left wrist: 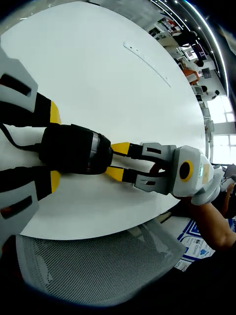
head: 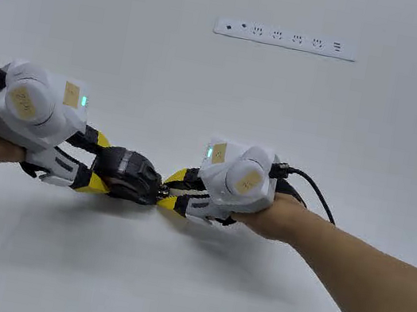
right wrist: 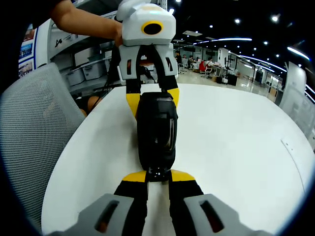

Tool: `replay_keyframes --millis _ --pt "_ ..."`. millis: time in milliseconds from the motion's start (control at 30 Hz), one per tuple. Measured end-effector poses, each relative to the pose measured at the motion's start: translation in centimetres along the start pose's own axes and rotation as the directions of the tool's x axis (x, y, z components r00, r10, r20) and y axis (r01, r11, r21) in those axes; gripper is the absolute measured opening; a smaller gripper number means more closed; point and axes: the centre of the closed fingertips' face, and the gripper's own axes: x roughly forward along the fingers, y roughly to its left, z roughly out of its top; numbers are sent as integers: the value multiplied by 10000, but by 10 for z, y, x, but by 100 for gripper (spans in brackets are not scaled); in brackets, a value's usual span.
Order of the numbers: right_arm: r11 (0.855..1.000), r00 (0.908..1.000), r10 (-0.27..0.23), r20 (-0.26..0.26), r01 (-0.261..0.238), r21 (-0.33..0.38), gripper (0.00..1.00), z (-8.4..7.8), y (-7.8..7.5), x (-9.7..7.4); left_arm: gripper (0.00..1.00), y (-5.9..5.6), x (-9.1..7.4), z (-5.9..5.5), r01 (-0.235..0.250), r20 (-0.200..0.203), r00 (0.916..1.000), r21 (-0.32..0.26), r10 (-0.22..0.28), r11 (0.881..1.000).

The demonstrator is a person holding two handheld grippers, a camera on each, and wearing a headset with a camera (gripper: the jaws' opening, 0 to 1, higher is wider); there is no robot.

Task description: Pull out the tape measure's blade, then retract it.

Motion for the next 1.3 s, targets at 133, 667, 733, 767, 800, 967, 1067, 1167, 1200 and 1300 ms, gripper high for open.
replay_keyframes --millis 133,667,733,767,800,967,1067,1167,1200,1300 --pt "9999 10000 -57 42 57 -101 13 0 1 0 27 0 0 0 -62 -43 10000 -12 62 10000" --pt "9998 9995 -181 -249 183 111 11 0 1 -1 27 -1 -1 -2 -209 -102 9997 213 211 9996" --pt "9998 9995 -174 -276 176 79 11 0 1 -1 27 -1 -1 -2 -212 -117 9997 216 214 9995" --pt "9998 9995 -163 -278 166 89 11 0 1 -1 27 -1 -1 -2 -213 -119 9997 216 215 9995" --pt "9998 9995 -173 -276 174 47 11 0 0 -1 27 0 -1 -2 -220 -117 9997 189 222 9996" --pt "9999 9995 -135 -302 134 -57 11 2 -1 -2 27 1 -2 -4 -228 -88 9997 72 228 9997" --pt "9999 9994 -93 -336 89 -132 11 3 -1 -2 27 1 -2 -5 -232 -81 9997 25 232 9997" --pt "9998 9993 -73 -353 66 -184 10 3 -1 -2 27 1 -2 -5 -222 -82 9997 11 222 9998" --pt "9997 9993 -76 -370 67 -230 10 3 -2 -3 27 1 -2 -5 -222 -84 9997 8 222 9998" --pt "9996 9992 -68 -405 57 -265 10 1 -2 -5 27 1 -2 -4 -234 -68 9997 -14 234 9997"
